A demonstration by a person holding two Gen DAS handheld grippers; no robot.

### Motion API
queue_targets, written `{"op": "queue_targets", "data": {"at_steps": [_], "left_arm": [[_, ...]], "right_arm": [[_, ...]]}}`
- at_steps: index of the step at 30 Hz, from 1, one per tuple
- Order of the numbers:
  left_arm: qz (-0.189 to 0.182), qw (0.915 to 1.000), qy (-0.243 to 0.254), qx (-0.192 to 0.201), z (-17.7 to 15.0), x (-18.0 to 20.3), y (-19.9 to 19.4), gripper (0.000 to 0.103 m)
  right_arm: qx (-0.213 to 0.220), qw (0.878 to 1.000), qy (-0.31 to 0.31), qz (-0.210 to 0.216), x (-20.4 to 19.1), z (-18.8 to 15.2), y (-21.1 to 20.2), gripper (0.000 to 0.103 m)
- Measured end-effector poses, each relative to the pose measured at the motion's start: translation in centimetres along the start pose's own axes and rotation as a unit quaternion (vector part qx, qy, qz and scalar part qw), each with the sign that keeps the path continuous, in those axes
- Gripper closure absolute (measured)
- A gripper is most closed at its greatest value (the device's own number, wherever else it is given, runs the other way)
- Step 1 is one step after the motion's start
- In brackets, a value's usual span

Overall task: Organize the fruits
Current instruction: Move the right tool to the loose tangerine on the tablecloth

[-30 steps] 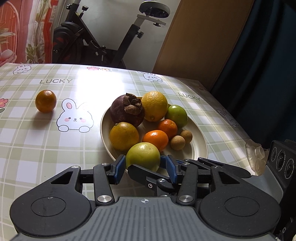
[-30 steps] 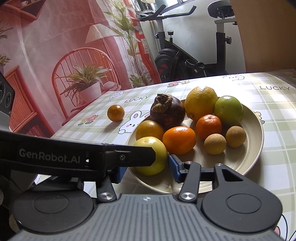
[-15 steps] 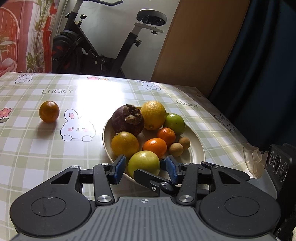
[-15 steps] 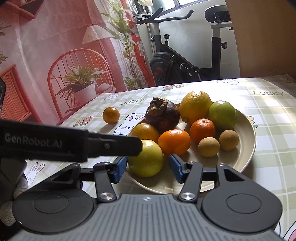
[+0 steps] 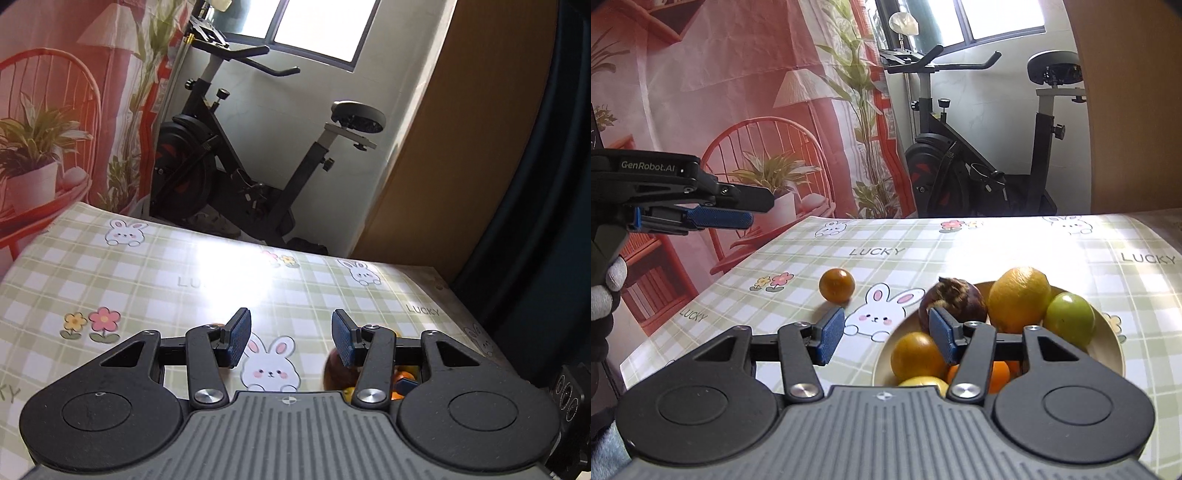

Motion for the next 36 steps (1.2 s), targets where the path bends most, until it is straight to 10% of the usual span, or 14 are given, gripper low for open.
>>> {"op": "queue_targets", "data": {"at_steps": [10, 36], "left_arm": [[0.034, 0.9993, 0.010, -0.007, 5.2, -5.4, 1.0, 0.052], [-0.055, 0.9831, -0.058, -0.165, -0.1, -11.2, 11.6, 0.039]], "right_arm": [[-0.006, 1.000, -0.007, 0.004, -3.6, 4.5, 6.2, 0.048], [-0.141, 0.989, -0.045, -0.017, -8.6, 2.4, 17.6, 0.048]]}}
Point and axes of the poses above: each gripper's, at about its wrist camera, not at the fingertips, and y roughly the way its jaws point, x to its right, z to its top, the point moved 2 cm from there along y, roughly the way its jaws point, and after that the axes turned 7 degrees about -z, right-handed, at the moved point
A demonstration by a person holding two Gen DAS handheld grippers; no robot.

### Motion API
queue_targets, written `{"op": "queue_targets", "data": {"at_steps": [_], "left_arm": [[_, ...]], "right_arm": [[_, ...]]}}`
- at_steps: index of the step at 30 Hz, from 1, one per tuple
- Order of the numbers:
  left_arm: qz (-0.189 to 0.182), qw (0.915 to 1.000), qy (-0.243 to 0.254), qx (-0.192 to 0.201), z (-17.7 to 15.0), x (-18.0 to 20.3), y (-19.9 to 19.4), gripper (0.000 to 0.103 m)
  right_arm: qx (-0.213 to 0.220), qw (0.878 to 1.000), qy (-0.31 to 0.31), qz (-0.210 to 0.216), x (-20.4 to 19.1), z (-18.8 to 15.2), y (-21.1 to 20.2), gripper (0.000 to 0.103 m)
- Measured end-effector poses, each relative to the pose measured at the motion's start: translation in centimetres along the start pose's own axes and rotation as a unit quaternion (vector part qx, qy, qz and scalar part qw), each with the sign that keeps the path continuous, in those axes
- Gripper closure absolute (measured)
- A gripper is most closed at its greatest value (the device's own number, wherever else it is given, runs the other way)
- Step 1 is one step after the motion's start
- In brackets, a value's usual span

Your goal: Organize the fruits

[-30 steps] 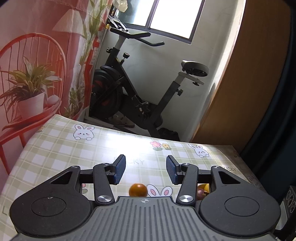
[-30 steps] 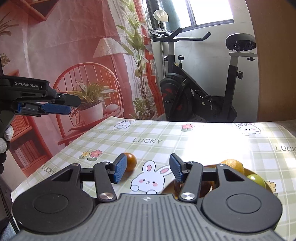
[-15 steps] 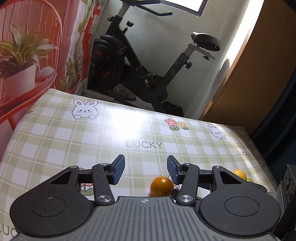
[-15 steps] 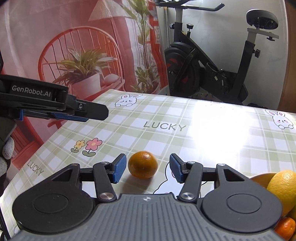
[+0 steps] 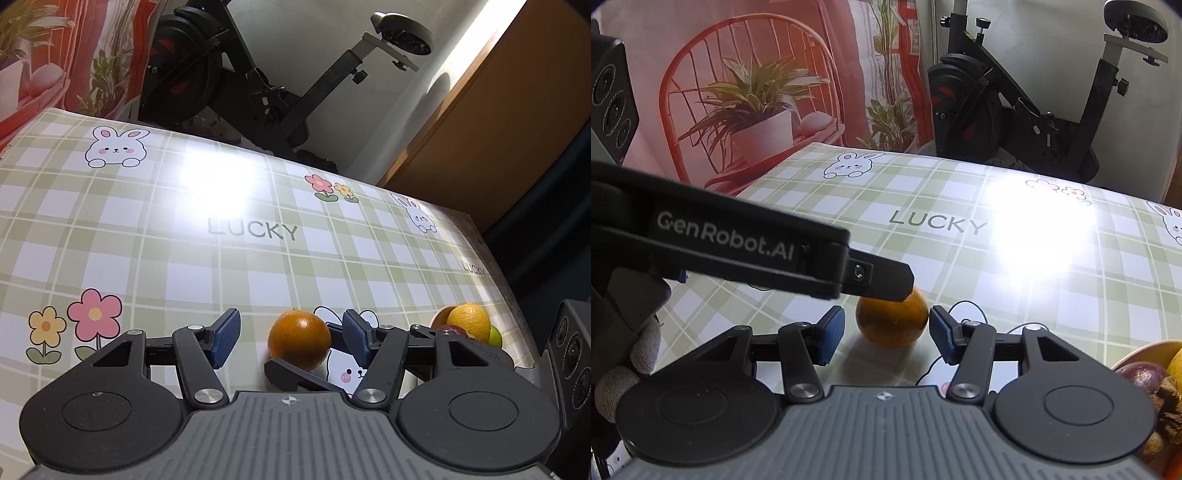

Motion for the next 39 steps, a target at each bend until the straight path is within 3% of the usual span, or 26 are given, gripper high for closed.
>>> {"op": "queue_targets", "data": {"at_steps": [4, 7, 15, 24, 30, 39], "left_arm": [[-0.003, 0.9999, -0.001, -0.011, -0.5, 0.0, 0.8, 0.042], [-0.007, 0.9997, 0.001, -0.022, -0.8, -0.1, 1.0, 0.059], [0.003, 0.9994, 0.028, -0.020, -1.3, 1.5, -0.3, 0.059], [0.015, 0.9964, 0.083, 0.007, -1.5, 7.0, -2.6, 0.059], [0.005, 0.9939, 0.108, 0.022, -2.3, 10.6, -3.3, 0.059], [-0.008, 0.9913, 0.131, 0.010, -3.9, 14.7, -2.5, 0.059]], "right_arm": [[-0.001, 1.000, 0.001, -0.002, 0.1, -0.1, 0.2, 0.055], [-0.001, 1.000, 0.005, 0.000, 0.2, -0.1, 0.2, 0.056], [0.017, 1.000, 0.017, 0.006, 0.4, -0.6, -2.0, 0.056], [0.065, 0.997, 0.030, -0.001, 1.4, -0.8, -7.0, 0.056], [0.097, 0.995, 0.024, -0.020, 2.4, -1.7, -10.4, 0.056], [0.120, 0.992, 0.012, -0.045, 4.4, -4.1, -13.5, 0.056]]}}
Point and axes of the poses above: each gripper's, at about its wrist camera, not at the fingertips, and y roughly the way its jaws point, x to its right, z to its top, the point moved 2 cm from there along y, roughly the way its jaws point, and after that the axes turned 7 degrees about -z, right-handed, at the moved point
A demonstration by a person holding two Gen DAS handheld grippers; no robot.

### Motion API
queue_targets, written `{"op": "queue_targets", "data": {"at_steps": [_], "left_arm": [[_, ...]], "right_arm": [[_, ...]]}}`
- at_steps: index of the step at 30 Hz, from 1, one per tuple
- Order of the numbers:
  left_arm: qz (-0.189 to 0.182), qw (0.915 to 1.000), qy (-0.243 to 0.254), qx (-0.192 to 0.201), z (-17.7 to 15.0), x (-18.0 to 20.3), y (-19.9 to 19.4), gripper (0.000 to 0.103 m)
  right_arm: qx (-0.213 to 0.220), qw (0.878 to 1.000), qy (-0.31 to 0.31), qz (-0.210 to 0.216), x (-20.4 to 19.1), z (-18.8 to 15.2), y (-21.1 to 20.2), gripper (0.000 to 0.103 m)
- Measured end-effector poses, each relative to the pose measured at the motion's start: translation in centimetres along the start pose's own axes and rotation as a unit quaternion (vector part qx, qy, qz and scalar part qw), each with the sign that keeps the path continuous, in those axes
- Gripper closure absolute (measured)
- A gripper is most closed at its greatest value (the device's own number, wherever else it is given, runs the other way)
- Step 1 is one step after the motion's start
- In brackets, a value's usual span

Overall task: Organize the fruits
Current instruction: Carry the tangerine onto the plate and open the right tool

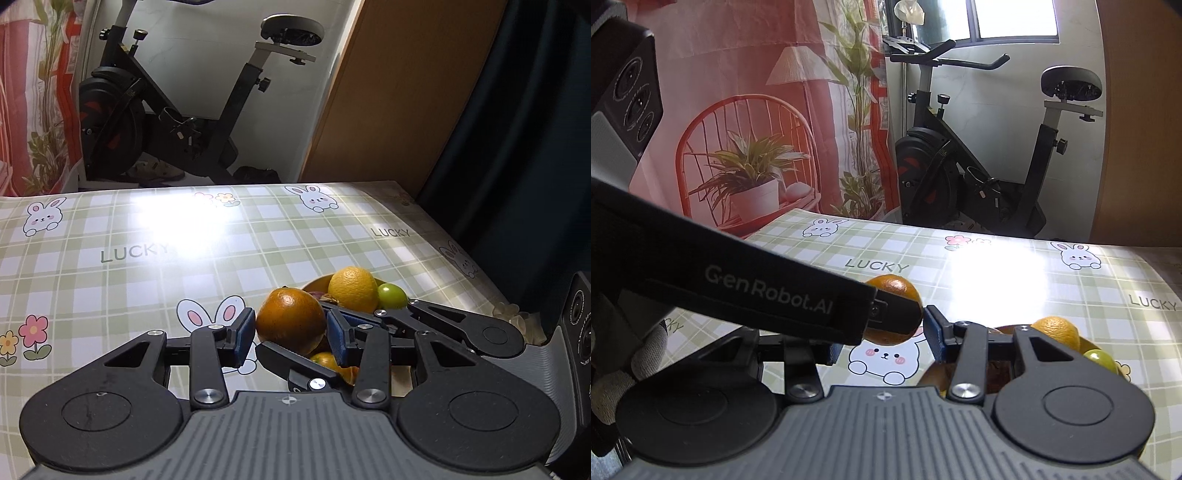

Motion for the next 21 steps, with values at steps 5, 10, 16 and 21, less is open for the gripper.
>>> {"op": "queue_targets", "data": {"at_steps": [5, 10, 16, 21], "left_arm": [[-0.012, 0.9998, 0.013, -0.013, -0.5, 2.2, 1.0, 0.059], [-0.019, 0.9990, 0.030, -0.029, -0.7, 4.7, 2.6, 0.059], [-0.025, 0.9973, 0.046, -0.051, -1.3, 7.4, 4.7, 0.059], [-0.027, 0.9957, 0.054, -0.070, -2.0, 8.7, 5.8, 0.059]], "right_arm": [[0.004, 1.000, 0.009, -0.008, 2.0, -1.1, -1.6, 0.056], [0.009, 1.000, 0.021, -0.019, 4.2, -2.0, -3.0, 0.056], [0.009, 0.999, 0.036, -0.024, 6.7, -3.6, -4.2, 0.056], [0.006, 0.998, 0.051, -0.022, 8.1, -5.0, -4.8, 0.056]]}}
Point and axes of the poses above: each gripper's, at about its wrist camera, not at the fingertips, and y roughly the way its jaws point, x to its right, z to its top, the point moved 2 cm from there along y, roughly the way its jaws point, and after that the axes turned 7 degrees about -z, right-handed, at the moved point
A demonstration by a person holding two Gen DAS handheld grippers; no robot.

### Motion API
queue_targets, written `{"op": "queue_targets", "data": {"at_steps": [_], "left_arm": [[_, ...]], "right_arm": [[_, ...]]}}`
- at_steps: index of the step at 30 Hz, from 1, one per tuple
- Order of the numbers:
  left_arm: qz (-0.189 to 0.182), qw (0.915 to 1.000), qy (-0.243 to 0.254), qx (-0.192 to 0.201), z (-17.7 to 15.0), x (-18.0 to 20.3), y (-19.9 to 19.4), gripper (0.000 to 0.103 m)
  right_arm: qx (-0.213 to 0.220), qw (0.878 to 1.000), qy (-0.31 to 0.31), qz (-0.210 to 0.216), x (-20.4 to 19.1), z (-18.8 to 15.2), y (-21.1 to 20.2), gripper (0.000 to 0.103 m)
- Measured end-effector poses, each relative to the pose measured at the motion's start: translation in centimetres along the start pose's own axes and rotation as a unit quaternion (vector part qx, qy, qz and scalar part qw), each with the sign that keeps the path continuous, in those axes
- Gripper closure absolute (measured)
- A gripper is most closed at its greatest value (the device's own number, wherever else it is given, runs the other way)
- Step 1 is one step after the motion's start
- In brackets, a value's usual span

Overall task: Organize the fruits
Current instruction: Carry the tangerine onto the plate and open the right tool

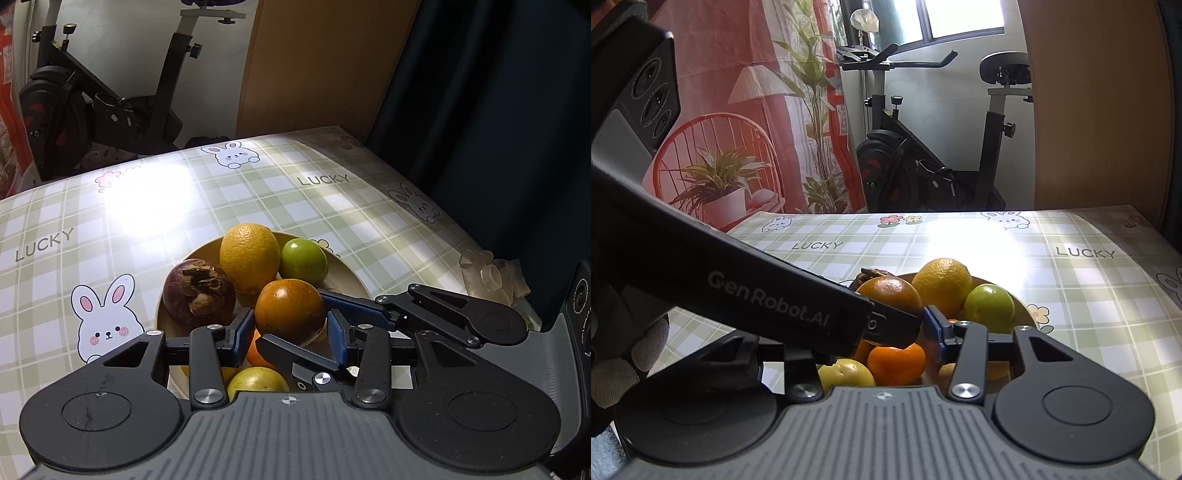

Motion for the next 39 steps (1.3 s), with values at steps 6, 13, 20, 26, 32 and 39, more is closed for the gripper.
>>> {"op": "queue_targets", "data": {"at_steps": [6, 13, 20, 26, 32, 39], "left_arm": [[0.002, 0.9998, 0.008, -0.020, -0.4, 1.2, 1.5, 0.058], [0.005, 0.9993, 0.009, -0.036, -1.1, 1.9, 2.9, 0.058], [0.002, 0.9988, 0.005, -0.049, -1.6, 2.2, 3.8, 0.057], [0.003, 0.9985, -0.001, -0.054, -2.1, 2.0, 4.5, 0.056], [0.002, 0.9988, -0.004, -0.049, -2.1, 1.7, 4.6, 0.056], [-0.004, 0.9995, -0.012, -0.030, -2.4, 1.3, 4.3, 0.056]], "right_arm": [[0.000, 1.000, 0.016, 0.008, 1.4, -1.2, -0.4, 0.056], [-0.002, 1.000, 0.026, 0.015, 2.4, -2.6, -0.8, 0.056], [-0.010, 0.999, 0.031, 0.015, 3.1, -3.5, -0.6, 0.056], [-0.018, 0.999, 0.032, 0.018, 3.2, -4.0, -0.2, 0.056], [-0.024, 0.999, 0.033, 0.020, 3.2, -3.9, 0.1, 0.056], [-0.029, 0.999, 0.030, 0.018, 3.2, -4.0, 0.6, 0.056]]}}
Point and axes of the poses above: each gripper's, at about its wrist camera, not at the fingertips, and y roughly the way its jaws point, x to its right, z to its top, the point moved 2 cm from there along y, roughly the way its jaws point, and after that the axes turned 7 degrees about -z, right-handed, at the moved point
